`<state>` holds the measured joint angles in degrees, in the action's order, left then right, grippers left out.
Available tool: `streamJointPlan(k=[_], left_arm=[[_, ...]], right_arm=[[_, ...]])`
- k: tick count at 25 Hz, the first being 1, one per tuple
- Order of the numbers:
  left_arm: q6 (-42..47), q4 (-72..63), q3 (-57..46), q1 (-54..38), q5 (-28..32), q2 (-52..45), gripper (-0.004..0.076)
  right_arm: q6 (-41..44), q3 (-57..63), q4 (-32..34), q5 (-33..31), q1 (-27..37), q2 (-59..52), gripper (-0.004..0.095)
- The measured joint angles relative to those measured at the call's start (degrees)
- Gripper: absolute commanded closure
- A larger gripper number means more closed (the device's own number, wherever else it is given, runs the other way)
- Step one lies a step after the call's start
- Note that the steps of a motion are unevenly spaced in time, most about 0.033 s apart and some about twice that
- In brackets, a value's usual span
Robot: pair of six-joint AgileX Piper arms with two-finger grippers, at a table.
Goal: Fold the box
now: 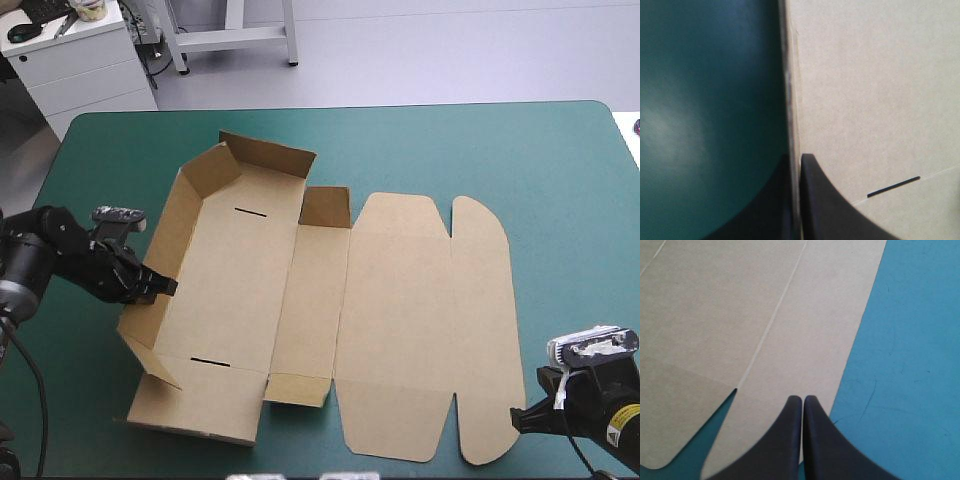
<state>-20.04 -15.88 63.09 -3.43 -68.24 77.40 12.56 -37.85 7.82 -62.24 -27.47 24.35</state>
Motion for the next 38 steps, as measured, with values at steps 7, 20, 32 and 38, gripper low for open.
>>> streamJointPlan(k=[7,20,32,38], left_arm=[[-2.01,17.76,13.73,14.02,0.35,6.36,0.0734],[-2.45,48.84,16.86,35.02,12.82,13.48,0.0734],[21.8,80.41,3.16,51.18,22.75,10.25,0.0734],[41.24,101.82,-9.67,56.74,29.02,3.49,0.0734]], right_arm=[[0.2,0.0,-0.11,-0.21,0.0,0.0,0.0913],[0.31,0.0,-0.11,-0.21,0.0,0.0,0.0913],[0.42,0.0,-0.11,-0.28,0.0,0.0,0.0913],[0.42,0.0,-0.11,-0.28,0.0,0.0,0.0913]])
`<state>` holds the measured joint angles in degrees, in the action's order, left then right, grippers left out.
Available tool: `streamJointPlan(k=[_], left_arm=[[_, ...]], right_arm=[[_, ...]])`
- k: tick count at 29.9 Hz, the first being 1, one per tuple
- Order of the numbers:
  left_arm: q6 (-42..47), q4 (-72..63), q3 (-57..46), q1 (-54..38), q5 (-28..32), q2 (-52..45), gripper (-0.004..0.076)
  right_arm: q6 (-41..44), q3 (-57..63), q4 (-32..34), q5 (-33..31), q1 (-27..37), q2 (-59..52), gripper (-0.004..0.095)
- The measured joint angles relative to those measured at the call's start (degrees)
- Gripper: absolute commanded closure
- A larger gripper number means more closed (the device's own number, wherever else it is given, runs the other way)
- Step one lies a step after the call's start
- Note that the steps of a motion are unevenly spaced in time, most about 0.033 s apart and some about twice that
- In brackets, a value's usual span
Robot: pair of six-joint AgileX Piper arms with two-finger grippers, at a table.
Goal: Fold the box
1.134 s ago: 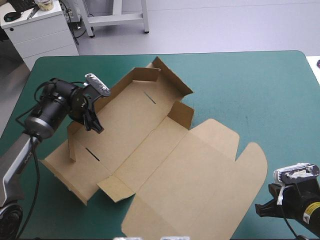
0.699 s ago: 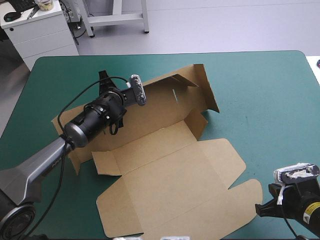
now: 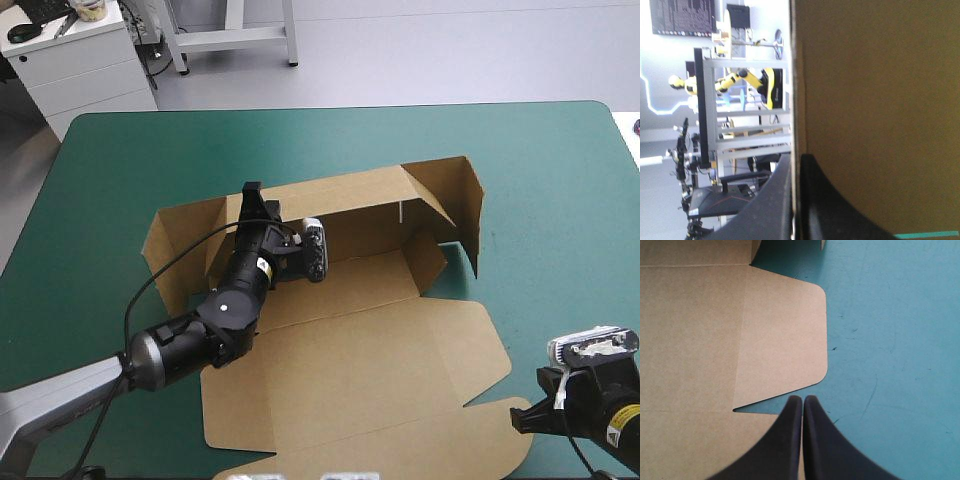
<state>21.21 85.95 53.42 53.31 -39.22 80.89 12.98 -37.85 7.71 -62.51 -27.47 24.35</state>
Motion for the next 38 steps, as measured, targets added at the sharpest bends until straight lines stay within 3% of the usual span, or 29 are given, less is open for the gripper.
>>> streamJointPlan(k=[7,15,18,24,26,30,38], left_arm=[[3.83,8.02,-6.82,3.18,3.63,-4.96,0.0734],[4.22,9.56,-7.65,3.43,3.88,-5.28,0.0734],[4.28,10.46,-7.71,3.43,3.88,-5.22,0.0734],[4.38,11.73,-7.71,3.43,3.49,-4.06,0.0734],[4.52,11.78,-7.71,3.43,3.45,-3.99,0.0734],[5.27,11.86,-7.71,3.43,3.26,-3.89,0.0734],[5.47,11.91,-7.71,3.43,3.12,-3.77,0.0734]], right_arm=[[0.0,0.0,0.0,-0.12,0.0,0.0,0.0913],[1.81,0.0,0.0,-0.29,0.0,0.0,0.0895],[2.32,0.0,-0.53,-0.31,0.0,0.0,0.0792],[2.69,0.0,-3.12,-0.35,0.0,0.0,0.0324],[3.39,0.0,-3.34,-0.35,0.0,0.0,0.021],[5.03,0.0,-3.46,0.19,0.0,0.0,0.0175],[13.07,-2.32,-1.1,8.23,0.0,5.14,0.0174]])
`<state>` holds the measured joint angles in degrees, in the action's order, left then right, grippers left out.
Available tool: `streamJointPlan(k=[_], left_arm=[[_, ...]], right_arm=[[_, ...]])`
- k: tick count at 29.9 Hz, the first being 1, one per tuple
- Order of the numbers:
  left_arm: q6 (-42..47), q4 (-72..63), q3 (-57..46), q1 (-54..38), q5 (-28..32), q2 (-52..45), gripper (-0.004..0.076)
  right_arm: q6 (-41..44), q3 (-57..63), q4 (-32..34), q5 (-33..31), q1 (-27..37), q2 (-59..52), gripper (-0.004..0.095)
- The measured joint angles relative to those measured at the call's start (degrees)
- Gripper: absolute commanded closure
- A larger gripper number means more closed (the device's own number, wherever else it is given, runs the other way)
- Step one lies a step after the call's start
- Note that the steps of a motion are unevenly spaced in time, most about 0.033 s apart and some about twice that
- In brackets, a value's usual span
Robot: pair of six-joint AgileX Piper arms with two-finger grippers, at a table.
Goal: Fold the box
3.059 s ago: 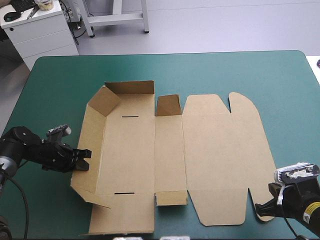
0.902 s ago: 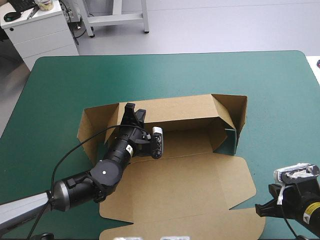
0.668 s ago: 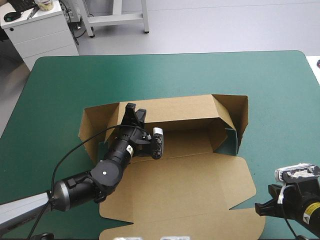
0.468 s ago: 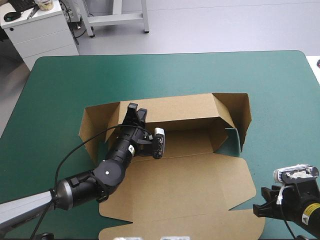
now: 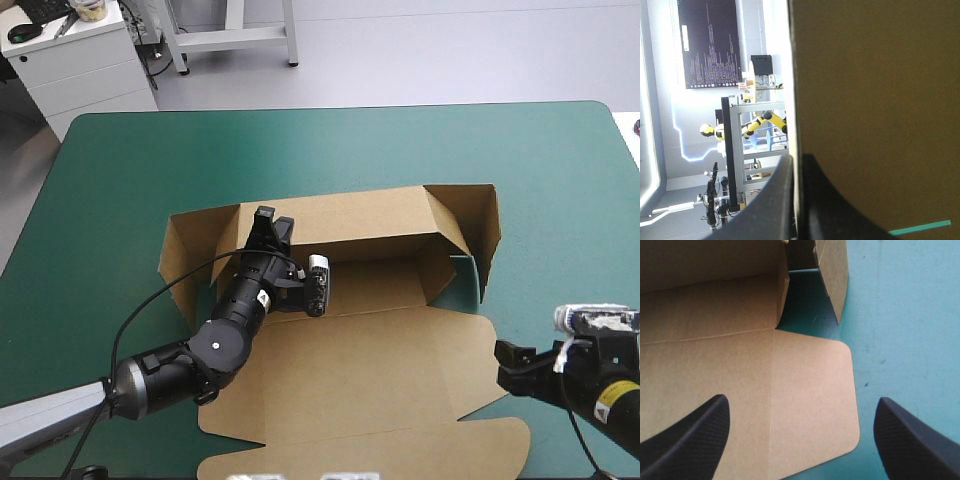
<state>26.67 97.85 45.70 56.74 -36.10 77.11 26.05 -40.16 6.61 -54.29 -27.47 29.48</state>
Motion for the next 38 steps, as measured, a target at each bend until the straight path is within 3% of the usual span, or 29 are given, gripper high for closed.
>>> streamJointPlan(k=[8,16,20,24,27,38], left_arm=[[0.23,0.0,0.0,0.0,0.0,0.0,0.0734],[0.23,0.01,0.0,0.0,-0.12,0.0,0.0734],[0.43,0.01,0.0,0.01,-0.39,0.0,0.0734],[1.0,0.12,0.0,0.01,-0.44,0.06,0.0734],[1.27,0.18,0.0,0.01,-0.44,0.06,0.0734],[2.75,0.24,0.0,0.01,-0.49,0.06,0.0734]], right_arm=[[2.01,-13.13,4.18,3.57,0.0,16.76,0.0174],[-2.76,-35.11,6.92,-1.33,1.61,32.88,0.0174],[-11.6,-45.66,-1.55,-4.77,9.25,41.98,0.0175],[-23.48,-56.94,-17.13,-10.7,20.34,51.97,0.0175],[-27.11,-64.22,-23.66,-14.97,25.89,58.65,0.0175],[-31.18,-73.16,-28.48,-16.98,30.95,76.23,0.0179]])
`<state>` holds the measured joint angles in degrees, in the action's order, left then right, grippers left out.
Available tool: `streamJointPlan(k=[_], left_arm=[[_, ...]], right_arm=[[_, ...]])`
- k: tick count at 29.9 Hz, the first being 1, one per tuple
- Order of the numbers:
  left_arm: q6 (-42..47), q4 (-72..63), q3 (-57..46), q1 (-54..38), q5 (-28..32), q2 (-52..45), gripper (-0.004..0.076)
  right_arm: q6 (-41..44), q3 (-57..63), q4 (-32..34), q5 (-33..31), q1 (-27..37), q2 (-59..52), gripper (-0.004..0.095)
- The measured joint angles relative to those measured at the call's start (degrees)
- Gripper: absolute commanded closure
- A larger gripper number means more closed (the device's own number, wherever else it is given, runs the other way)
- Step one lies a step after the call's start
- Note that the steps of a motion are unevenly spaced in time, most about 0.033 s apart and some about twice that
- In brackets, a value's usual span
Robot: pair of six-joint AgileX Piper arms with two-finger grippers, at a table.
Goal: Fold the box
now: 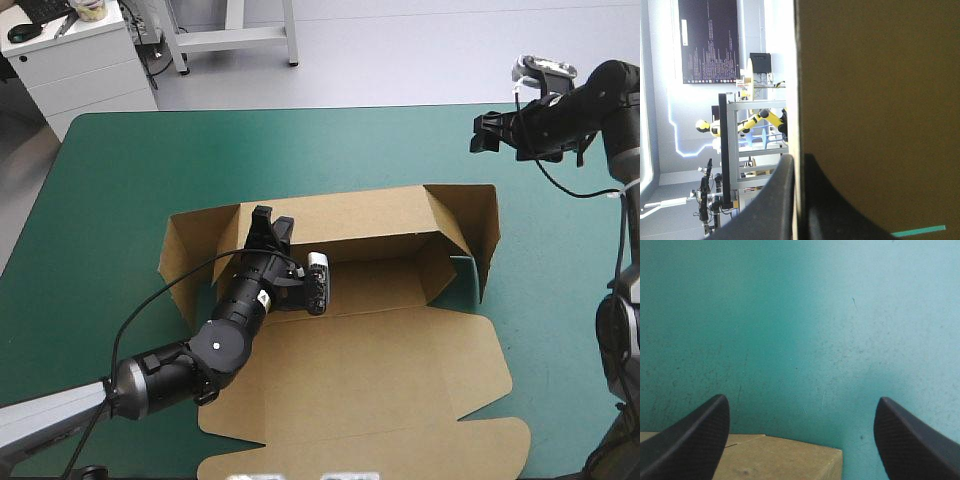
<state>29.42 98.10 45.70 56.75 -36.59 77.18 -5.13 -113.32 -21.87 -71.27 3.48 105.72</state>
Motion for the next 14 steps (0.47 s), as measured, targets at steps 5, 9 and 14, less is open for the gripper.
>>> streamJointPlan(k=[5,9,14], left_arm=[[0.0,0.04,0.0,0.05,-0.68,0.06,0.0734],[0.0,0.06,0.0,0.05,-1.56,0.12,0.0734],[0.0,-0.19,0.0,0.05,-1.93,0.12,0.0734]], right_arm=[[-1.24,0.7,-0.61,0.0,0.05,2.6,0.0185],[-2.95,3.33,-1.09,0.11,0.05,1.97,0.0184],[-5.09,9.01,-1.4,0.11,0.05,0.0,0.0185]])
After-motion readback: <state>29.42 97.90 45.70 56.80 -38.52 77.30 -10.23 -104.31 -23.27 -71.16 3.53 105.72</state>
